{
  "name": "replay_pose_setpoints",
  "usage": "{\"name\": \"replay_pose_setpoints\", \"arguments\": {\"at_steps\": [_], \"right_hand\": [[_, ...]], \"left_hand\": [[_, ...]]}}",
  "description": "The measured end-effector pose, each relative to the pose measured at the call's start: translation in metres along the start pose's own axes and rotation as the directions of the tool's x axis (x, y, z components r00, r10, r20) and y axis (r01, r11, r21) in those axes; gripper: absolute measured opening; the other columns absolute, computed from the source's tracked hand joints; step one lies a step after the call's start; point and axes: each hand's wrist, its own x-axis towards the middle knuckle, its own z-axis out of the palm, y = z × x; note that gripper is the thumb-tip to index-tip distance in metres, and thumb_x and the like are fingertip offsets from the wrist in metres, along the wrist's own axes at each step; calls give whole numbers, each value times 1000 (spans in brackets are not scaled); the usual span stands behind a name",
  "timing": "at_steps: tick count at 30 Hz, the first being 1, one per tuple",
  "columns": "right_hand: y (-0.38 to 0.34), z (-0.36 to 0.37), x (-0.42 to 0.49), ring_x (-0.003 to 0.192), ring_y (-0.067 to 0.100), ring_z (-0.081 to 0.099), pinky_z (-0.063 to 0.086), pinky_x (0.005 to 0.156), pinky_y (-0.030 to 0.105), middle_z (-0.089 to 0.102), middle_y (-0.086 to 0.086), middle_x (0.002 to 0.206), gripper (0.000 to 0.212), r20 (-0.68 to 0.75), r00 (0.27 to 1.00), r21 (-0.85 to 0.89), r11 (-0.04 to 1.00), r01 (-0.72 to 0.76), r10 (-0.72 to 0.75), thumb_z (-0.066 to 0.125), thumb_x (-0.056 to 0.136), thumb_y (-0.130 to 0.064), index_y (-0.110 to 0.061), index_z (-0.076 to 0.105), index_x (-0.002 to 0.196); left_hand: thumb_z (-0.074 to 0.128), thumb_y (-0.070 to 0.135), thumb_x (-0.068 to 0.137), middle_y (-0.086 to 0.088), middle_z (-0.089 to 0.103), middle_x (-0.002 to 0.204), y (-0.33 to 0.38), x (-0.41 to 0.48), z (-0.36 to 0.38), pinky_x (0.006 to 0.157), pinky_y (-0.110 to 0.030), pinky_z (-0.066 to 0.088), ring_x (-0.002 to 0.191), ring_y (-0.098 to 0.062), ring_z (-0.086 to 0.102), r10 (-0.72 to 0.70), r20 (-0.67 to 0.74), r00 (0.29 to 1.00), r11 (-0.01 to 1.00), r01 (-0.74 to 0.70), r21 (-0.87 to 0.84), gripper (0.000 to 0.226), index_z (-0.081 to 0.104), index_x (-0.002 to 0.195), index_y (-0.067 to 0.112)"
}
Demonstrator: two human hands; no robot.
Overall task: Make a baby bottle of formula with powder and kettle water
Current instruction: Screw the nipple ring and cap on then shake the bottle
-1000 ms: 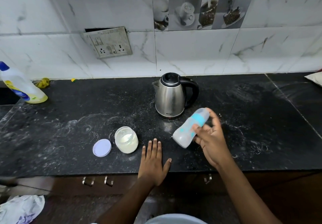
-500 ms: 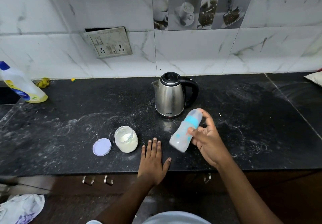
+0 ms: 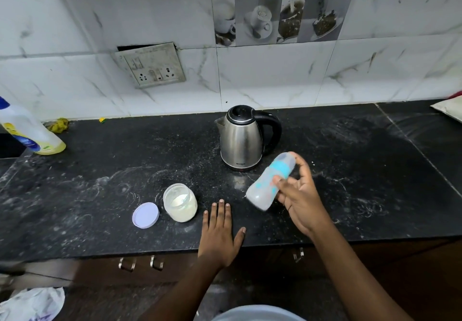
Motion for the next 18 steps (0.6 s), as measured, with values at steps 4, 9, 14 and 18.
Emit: {"name": "replay_pose_setpoints", "arguments": {"at_steps": [4, 9, 14, 18], "right_hand": [[-2, 4, -4, 109, 28, 71, 59, 96, 52, 73, 21, 121, 74, 39, 999, -25, 999, -31, 32, 73, 85, -2, -30, 46, 148], [-8, -1, -2, 104, 23, 73, 63, 87, 42, 75, 16, 117, 69, 55, 998, -67, 997, -40, 44, 64, 93, 9, -31, 45, 146], [-9, -5, 1, 106, 22, 73, 62, 92, 45, 78, 6, 109, 68, -33, 999, 33, 999, 32, -31, 67, 89, 3, -27, 45, 146], [-10, -1, -4, 104, 27, 73, 61, 92, 45, 76, 15, 113, 76, 128, 991, -138, 990, -28, 46, 73, 83, -2, -31, 45, 147]], "left_hand": [[17, 69, 105, -18, 23, 173, 0, 0, -1, 126, -52, 4, 161, -36, 19, 1, -1, 1000, 1000, -1, 2, 88, 29, 164, 4], [18, 69, 105, -17, 17, 174, -1, -1, 1, 127, -51, 1, 163, -34, 12, 1, -9, 1000, 1000, -1, -10, 88, 24, 165, 5], [22, 68, 105, -16, 17, 174, 0, -1, 0, 127, -51, 2, 163, -34, 14, -3, -9, 1000, 1000, 3, -11, 88, 24, 166, 5], [23, 67, 104, -16, 17, 175, 0, -2, 0, 127, -50, 2, 163, -35, 14, -3, -17, 1000, 1000, 3, -14, 87, 24, 166, 5]]}}
